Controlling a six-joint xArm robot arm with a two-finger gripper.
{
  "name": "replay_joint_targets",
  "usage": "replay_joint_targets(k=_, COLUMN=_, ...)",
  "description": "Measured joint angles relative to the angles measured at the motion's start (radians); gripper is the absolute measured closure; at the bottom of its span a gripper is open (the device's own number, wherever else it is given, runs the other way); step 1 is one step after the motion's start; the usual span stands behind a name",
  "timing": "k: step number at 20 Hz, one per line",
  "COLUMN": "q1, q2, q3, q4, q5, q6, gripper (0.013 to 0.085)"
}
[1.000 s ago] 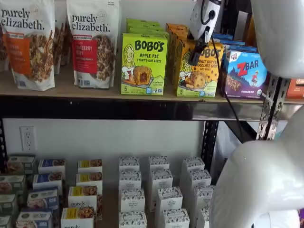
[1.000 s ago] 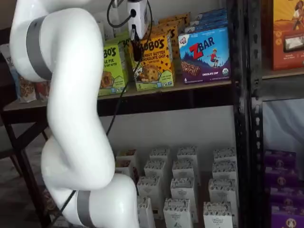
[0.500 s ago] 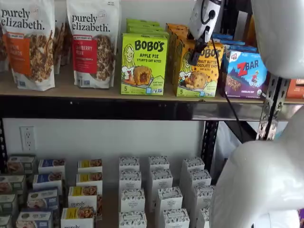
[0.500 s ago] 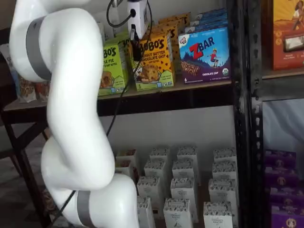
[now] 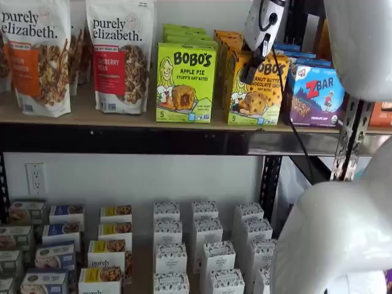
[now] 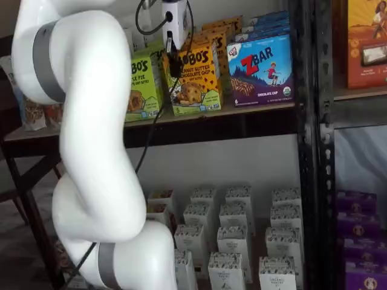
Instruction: Pick up the orange box on the top shelf, the fifth box from the left
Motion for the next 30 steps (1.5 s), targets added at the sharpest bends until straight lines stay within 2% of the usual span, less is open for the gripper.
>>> replay_joint_targets(k=1, q1=0.0, q2=0.0, q3=0.0, q4=0.0, q5=0.0, q6=0.0, gripper=0.057)
replay_joint_targets(k=2, q1=0.0, q2=0.0, q3=0.0, q4=0.0, q5=0.0, q6=0.0, gripper=0.061)
replay_joint_targets(k=6, q1=0.002, q2=0.002, q3=-0.002, q4=-0.01, q5=0.003, q6=0.0, gripper=0.061)
replay_joint_targets(k=11, q1=-0.001, q2=-0.002, q3=-0.009, q4=0.0, q5=0.022, q6=0.001, gripper=0.061)
replay_joint_targets(k=16, q1=-0.003, q2=-0.018, q3=-0.025, q4=0.007, q5=0.086, q6=0.008, gripper=0.061)
replay_joint_targets(k=25, q1=-0.016, q2=-0.124, q3=0.033, q4=0.043, q5=0.134, q6=0.014, gripper=0.061)
replay_joint_targets(k=30, q1=-0.022, q2=-0.185, q3=0.069, q4=0.048, q5=0.166, q6=0.015, gripper=0.061)
